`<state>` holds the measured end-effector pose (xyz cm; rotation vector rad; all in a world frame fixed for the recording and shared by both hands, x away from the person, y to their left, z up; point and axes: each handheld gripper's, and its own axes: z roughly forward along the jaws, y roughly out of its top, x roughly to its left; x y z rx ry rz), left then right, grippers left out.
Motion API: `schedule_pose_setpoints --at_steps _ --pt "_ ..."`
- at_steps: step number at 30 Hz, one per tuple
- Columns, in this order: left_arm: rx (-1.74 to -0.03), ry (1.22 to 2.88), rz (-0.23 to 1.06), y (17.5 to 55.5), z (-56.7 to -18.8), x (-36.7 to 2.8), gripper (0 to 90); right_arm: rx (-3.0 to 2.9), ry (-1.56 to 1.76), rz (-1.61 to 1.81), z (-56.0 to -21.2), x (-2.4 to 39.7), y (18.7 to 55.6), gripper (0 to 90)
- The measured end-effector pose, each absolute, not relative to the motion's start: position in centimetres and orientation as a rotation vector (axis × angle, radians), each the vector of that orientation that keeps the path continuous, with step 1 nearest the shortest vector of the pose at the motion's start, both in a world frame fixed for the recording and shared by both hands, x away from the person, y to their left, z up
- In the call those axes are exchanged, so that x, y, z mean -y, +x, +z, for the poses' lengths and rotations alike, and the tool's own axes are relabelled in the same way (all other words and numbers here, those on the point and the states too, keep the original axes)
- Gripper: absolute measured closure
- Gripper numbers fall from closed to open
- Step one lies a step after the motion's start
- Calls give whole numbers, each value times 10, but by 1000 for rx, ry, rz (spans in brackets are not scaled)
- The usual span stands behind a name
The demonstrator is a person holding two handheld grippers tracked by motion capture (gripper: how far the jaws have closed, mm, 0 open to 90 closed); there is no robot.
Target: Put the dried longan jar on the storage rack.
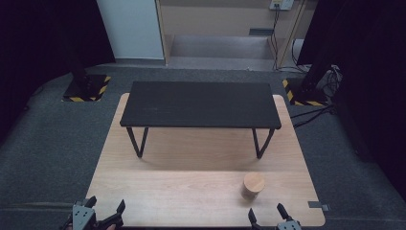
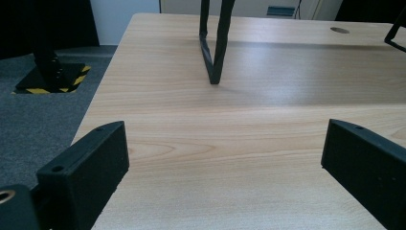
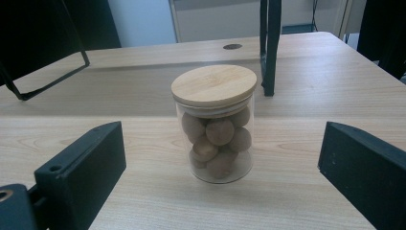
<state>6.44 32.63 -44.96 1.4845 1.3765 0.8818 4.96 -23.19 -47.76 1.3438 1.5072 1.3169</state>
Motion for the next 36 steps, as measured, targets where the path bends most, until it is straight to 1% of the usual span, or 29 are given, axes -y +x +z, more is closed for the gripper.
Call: schedule_pose_setpoints --at_steps 16,22,28,36 --pt "-1357 1498 868 66 -449 -324 10 -1455 1326 1302 -485 220 49 23" --pt "-1352 1506 860 68 -449 -323 10 -1472 1304 1259 -490 207 68 23" --pt "-1360 1502 865 69 -449 -324 10 -1497 1295 1211 -487 195 89 24" --pt "-1367 1497 866 70 -449 -326 10 -1498 1326 1189 -487 190 111 25"
